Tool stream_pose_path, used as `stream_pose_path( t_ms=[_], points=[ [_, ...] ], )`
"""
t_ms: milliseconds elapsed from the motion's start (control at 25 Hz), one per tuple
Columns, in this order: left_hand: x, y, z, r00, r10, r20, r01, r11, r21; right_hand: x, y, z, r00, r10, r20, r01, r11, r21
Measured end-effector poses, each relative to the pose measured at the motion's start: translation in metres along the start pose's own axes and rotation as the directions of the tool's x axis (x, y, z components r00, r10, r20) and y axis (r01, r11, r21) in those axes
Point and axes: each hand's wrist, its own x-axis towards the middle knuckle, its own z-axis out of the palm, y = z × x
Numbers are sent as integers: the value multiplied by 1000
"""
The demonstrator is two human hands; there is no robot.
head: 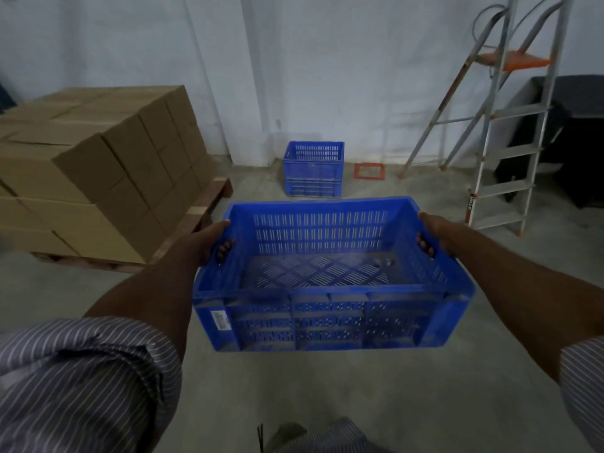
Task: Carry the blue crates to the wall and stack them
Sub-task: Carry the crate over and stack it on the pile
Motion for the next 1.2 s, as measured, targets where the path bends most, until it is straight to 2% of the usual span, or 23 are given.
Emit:
stream_pose_path(
  t_ms=[400, 560, 720, 800, 920, 1080, 1200],
  points=[
    [252, 161, -34, 1000, 17, 5, -17, 996, 93, 210, -168, 47, 998, 7, -59, -5, 999, 44],
    [342, 234, -52, 985, 160, -70, -150, 980, 129, 277, -240, 59, 989, -36, -144, 50, 994, 96],
    [461, 292, -60, 935, 298, -195, -286, 954, 88, 361, -304, 64, 946, -95, -311, 131, 987, 94],
    [507, 321, -54, 917, 305, -256, -291, 952, 91, 407, -335, 66, 925, -125, -360, 163, 983, 80],
    [549, 379, -29, 901, 342, -268, -330, 940, 90, 486, -383, 64, 905, -148, -399, 195, 978, 79],
    [617, 444, -20, 879, 374, -294, -357, 927, 113, 568, -452, 57, 904, -166, -395, 207, 976, 63],
    [671, 493, -24, 888, 344, -306, -325, 939, 111, 629, -508, 57, 912, -151, -382, 191, 979, 68]
  ],
)
